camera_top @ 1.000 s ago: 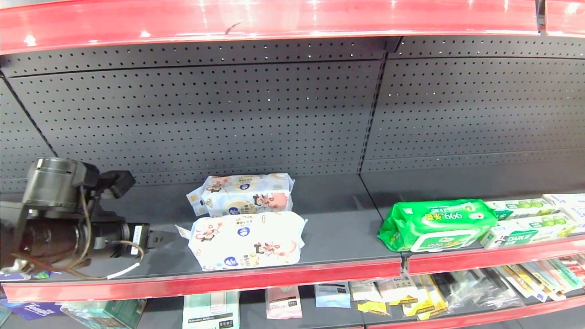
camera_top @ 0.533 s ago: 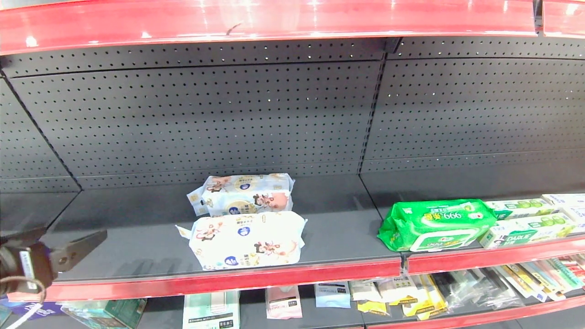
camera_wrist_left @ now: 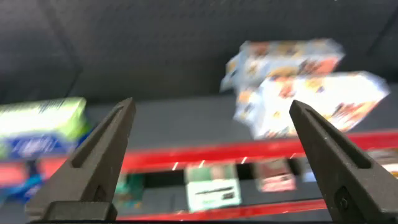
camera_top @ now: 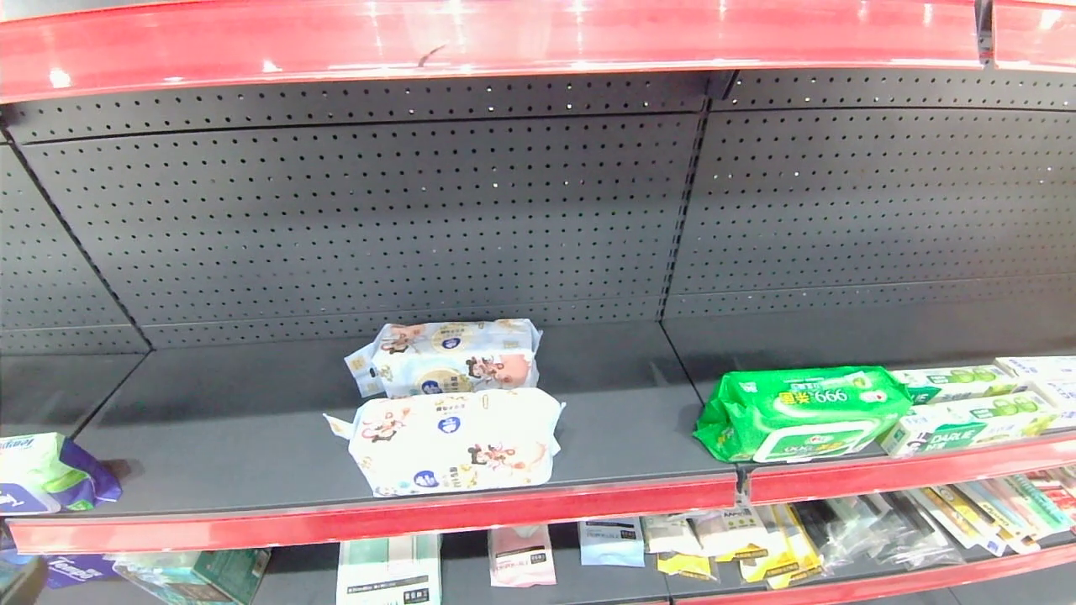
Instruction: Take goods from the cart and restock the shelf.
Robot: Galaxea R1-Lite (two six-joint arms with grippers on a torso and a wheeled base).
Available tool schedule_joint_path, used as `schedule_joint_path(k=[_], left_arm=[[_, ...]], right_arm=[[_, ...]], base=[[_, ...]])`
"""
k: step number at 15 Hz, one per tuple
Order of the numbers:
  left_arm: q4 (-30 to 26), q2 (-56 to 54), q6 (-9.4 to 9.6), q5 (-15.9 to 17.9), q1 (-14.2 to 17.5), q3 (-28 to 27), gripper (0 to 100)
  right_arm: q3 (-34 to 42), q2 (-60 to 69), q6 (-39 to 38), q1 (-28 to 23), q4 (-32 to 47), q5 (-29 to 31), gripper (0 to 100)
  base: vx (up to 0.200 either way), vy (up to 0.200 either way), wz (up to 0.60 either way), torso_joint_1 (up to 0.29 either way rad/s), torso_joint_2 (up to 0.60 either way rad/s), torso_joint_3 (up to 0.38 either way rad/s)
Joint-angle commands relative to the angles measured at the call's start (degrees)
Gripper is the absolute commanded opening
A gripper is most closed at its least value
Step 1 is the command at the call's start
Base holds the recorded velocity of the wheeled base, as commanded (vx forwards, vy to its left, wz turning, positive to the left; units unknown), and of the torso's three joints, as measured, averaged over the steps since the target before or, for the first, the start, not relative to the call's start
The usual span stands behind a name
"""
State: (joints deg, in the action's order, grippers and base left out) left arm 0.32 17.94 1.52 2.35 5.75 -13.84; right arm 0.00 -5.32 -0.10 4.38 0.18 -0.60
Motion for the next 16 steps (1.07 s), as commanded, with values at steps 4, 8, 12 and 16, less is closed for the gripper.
schedule_joint_path(k=[4, 8, 12, 16], left_arm=[[2.3, -17.9, 0.06, -5.3, 1.5, 13.7, 100], [-0.8, -17.9, -1.7, -2.9, 1.7, 13.7, 100], [-0.6, -17.9, -1.0, -1.2, 1.7, 13.7, 100], [-0.6, -17.9, -1.17, -1.2, 1.7, 13.7, 100]], right_arm=[[0.0, 0.0, 0.0, 0.0, 0.0, 0.0, 100], [0.0, -0.1, 0.1, 0.0, 0.0, 0.0, 100], [0.0, 0.0, 0.1, 0.0, 0.0, 0.0, 100], [-0.1, -0.1, 0.3, 0.0, 0.0, 0.0, 100]], base=[[0.0, 0.0, 0.0, 0.0, 0.0, 0.0], [0.0, 0.0, 0.0, 0.0, 0.0, 0.0], [0.0, 0.0, 0.0, 0.0, 0.0, 0.0], [0.0, 0.0, 0.3, 0.0, 0.0, 0.002]])
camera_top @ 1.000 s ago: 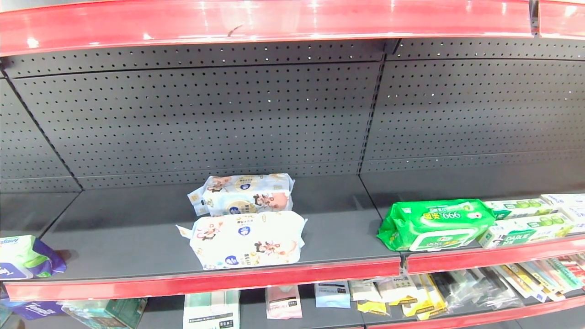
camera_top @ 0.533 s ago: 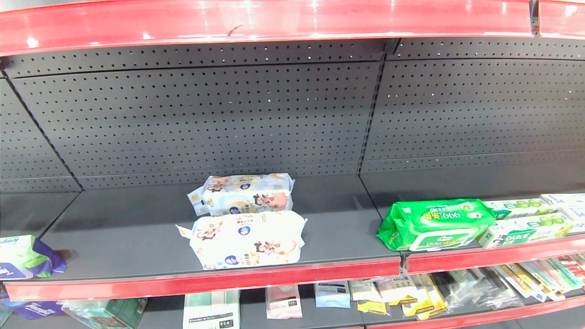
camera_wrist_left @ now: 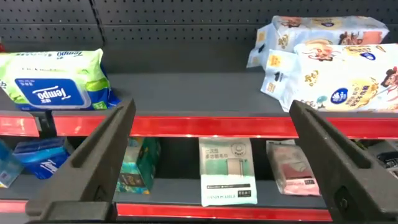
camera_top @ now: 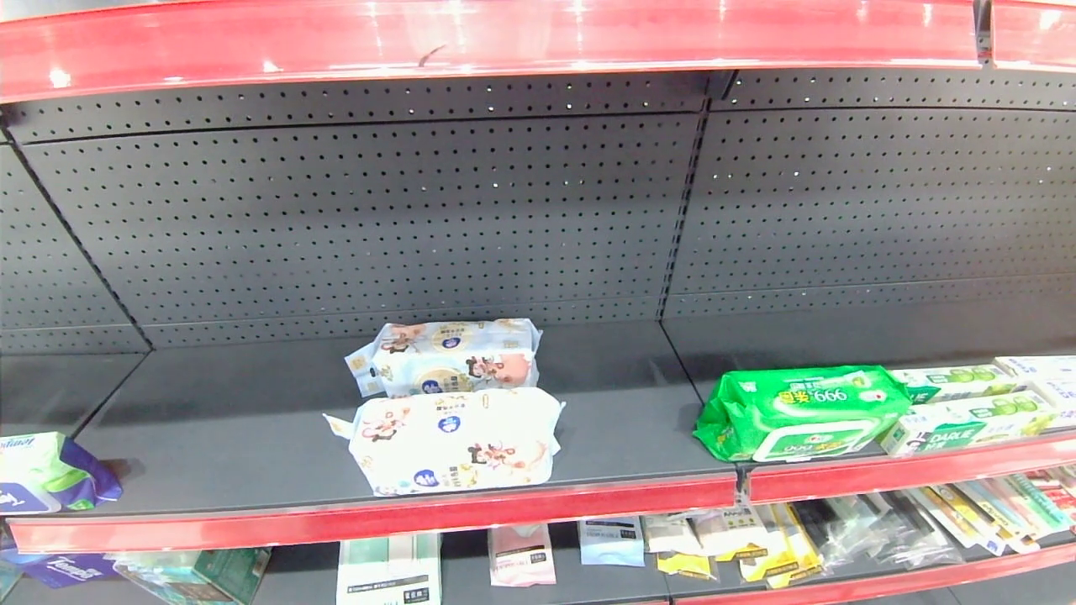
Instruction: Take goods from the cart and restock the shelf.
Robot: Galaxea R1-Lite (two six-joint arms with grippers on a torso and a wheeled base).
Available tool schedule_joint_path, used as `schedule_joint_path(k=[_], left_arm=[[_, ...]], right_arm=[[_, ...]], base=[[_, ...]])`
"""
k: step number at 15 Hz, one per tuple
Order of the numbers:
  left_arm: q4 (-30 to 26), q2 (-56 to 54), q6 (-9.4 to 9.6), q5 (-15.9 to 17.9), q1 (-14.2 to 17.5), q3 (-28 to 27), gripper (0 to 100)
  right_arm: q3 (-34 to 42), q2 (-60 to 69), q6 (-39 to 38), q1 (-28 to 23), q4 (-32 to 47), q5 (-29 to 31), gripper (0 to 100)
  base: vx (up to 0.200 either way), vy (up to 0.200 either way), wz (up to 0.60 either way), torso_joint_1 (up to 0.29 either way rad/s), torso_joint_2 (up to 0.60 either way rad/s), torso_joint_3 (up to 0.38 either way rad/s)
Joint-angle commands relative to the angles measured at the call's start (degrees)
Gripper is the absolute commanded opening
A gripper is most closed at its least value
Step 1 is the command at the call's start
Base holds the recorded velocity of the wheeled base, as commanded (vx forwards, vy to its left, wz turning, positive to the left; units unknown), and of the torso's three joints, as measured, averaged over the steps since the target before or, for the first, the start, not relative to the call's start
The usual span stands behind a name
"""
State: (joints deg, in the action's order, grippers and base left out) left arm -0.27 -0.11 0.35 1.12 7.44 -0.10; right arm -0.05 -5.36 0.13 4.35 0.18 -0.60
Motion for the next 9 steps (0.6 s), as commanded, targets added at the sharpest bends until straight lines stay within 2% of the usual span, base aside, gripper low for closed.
schedule_joint_path(k=[1, 3, 9], left_arm=[[0.0, 0.1, 0.0, 0.0, 0.0, 0.0, 100], [0.0, 0.1, 0.0, -0.1, 0.0, 0.0, 100], [0.0, 0.1, 0.0, -0.1, 0.0, 0.0, 100]], right_arm=[[0.0, -0.1, 0.0, 0.0, 0.0, 0.0, 100], [0.0, -0.1, 0.0, 0.0, 0.0, 0.1, 100], [0.0, -0.1, 0.0, 0.0, 0.0, 0.1, 100]], base=[[0.0, 0.0, 0.6, 0.002, 0.0, 0.002], [0.0, 0.0, 0.6, 0.0, 0.0, 0.005], [0.0, 0.0, 0.0, 0.0, 0.0, 0.0]])
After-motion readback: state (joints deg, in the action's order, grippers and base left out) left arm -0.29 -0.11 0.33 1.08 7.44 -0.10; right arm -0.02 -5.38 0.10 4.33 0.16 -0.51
